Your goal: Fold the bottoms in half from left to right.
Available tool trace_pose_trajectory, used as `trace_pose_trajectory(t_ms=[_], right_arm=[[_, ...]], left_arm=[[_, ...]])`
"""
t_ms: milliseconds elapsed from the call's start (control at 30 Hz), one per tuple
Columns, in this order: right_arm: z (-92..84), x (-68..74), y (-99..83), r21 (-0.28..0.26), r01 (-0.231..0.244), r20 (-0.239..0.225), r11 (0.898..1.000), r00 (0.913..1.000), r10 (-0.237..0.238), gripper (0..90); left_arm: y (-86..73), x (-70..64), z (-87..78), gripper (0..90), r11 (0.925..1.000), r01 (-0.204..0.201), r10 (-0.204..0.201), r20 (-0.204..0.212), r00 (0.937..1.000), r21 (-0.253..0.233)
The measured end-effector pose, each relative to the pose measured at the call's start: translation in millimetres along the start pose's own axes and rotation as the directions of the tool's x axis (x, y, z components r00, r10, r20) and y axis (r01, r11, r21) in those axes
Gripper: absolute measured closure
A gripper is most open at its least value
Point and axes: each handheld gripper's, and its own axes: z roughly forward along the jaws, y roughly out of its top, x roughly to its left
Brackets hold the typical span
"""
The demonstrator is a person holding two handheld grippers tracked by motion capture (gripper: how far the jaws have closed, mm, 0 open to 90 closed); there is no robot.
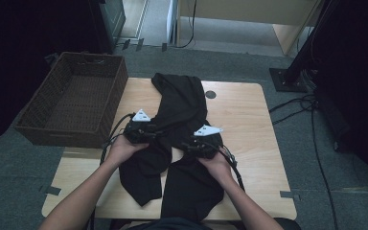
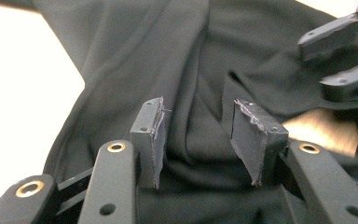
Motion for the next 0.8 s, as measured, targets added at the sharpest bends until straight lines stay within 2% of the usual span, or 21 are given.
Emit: trace_pose_trajectory(t_ms=[100,167,233,367,400,533,600,633,700,800], right_arm=[[-3.0,12.7,-11.6,0.01,0.001,-0.031,1.0,0.9995,0.0,48.6],[-0.6,18.2,-17.9,0.033,0.023,-0.03,0.999,0.9993,-0.022,47.7],[3.5,20.6,-22.3,0.052,0.042,-0.018,0.998,0.999,-0.041,47.0],[9.0,21.5,-24.6,0.025,0.086,0.04,0.996,0.9954,-0.087,51.4],[10.6,20.5,-23.9,0.021,0.091,0.048,0.996,0.9946,-0.092,53.3],[20.5,10.0,-14.2,0.015,0.055,0.081,0.998,0.9951,-0.056,63.3],[26.1,4.2,-7.7,0.019,0.056,0.087,0.998,0.9946,-0.057,71.8],[28.5,1.9,-4.3,0.025,0.054,0.089,0.998,0.9945,-0.056,80.1],[28.6,3.8,-2.7,0.04,0.046,0.075,0.998,0.996,-0.049,86.7],[23.6,18.0,-6.2,0.063,0.074,-0.007,0.995,0.9972,-0.074,88.7]], left_arm=[[-9.3,-1.1,1.9,53.0,0.9998,0.002,-0.002,0.003,1.0,0.022],[-12.0,0.0,6.5,52.3,0.9992,0.004,-0.004,0.005,1.0,0.041],[-13.6,2.0,11.4,51.9,0.9987,0.006,-0.006,-0.003,1.0,0.051],[-15.4,6.7,19.5,52.6,0.9988,0.03,-0.03,-0.006,0.9995,0.038],[-14.9,8.8,24.1,52.8,0.9989,0.026,-0.026,-0.013,0.9996,0.038],[-7.9,15.7,36.1,53.0,0.9988,0.026,-0.024,-0.044,0.9987,0.041],[-2.9,19.9,42.2,53.2,0.9985,0.05,-0.049,-0.049,0.9976,0.021],[-2.4,20.2,42.9,53.4,0.9984,0.053,-0.052,-0.049,0.9974,0.018],[-1.3,20.0,43.5,53.6,0.9982,0.058,-0.057,-0.046,0.9973,0.012],[0.4,15.6,36.2,53.7,0.9992,0.039,-0.039,-0.033,0.9987,0.004]])
